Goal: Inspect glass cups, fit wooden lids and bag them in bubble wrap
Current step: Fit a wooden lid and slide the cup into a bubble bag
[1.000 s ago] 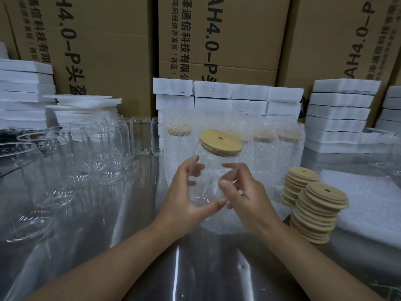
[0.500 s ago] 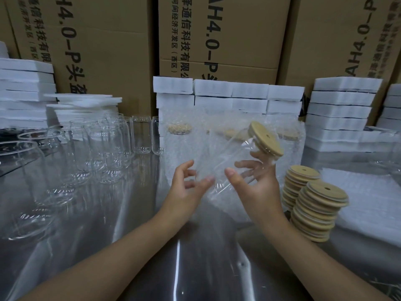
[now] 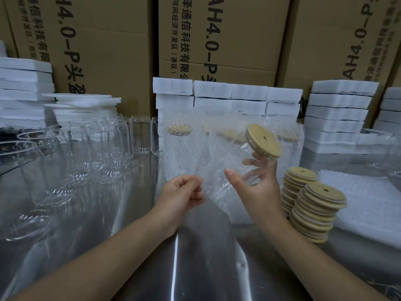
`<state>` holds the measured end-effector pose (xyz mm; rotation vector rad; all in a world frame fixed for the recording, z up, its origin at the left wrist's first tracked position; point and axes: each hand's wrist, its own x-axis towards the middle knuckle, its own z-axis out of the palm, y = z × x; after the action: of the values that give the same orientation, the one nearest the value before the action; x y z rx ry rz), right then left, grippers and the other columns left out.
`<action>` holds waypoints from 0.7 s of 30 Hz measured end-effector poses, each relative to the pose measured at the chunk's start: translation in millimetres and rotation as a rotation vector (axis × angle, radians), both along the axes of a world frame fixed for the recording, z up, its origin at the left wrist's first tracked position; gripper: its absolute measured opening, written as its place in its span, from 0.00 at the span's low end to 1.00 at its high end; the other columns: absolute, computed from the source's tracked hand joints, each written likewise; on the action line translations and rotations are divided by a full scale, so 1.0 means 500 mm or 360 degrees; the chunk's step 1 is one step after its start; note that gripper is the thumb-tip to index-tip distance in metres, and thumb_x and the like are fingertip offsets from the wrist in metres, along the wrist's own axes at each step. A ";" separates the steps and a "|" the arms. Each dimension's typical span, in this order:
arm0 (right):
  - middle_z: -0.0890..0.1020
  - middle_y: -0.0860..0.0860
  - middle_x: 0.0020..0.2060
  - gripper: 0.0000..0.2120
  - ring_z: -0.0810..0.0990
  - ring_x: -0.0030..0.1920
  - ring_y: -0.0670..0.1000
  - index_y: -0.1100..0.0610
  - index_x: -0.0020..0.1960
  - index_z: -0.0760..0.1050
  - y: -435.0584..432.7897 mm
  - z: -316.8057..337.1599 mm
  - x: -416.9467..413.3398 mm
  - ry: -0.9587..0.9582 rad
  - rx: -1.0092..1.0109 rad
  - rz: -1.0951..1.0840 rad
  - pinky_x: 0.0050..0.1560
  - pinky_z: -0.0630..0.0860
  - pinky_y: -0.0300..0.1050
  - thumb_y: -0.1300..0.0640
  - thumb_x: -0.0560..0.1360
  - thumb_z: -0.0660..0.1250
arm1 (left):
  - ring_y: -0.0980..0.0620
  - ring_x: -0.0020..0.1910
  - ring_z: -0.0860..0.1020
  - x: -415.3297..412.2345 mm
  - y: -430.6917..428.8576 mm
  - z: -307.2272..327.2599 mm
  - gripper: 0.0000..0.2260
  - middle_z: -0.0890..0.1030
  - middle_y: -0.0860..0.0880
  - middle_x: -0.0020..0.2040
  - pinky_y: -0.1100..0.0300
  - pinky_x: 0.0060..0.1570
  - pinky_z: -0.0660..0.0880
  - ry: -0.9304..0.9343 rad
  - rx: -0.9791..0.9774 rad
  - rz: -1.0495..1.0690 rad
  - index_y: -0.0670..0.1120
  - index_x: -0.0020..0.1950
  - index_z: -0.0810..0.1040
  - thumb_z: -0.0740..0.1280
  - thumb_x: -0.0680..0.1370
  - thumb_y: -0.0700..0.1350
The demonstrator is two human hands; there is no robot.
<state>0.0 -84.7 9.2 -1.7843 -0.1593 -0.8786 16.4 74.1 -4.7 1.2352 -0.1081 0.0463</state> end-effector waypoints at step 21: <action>0.74 0.42 0.52 0.32 0.78 0.53 0.39 0.42 0.53 0.64 0.005 0.011 -0.019 0.0099 -0.0002 0.0357 0.52 0.77 0.41 0.34 0.55 0.71 | 0.60 0.35 0.76 -0.035 -0.005 0.013 0.03 0.79 0.56 0.35 0.68 0.41 0.74 -0.1066 0.0295 0.0340 0.46 0.45 0.74 0.66 0.79 0.41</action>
<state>-9.5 -81.9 14.8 -1.7530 -0.3132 -0.6625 -1.3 71.7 1.6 1.3708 -0.5715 0.6491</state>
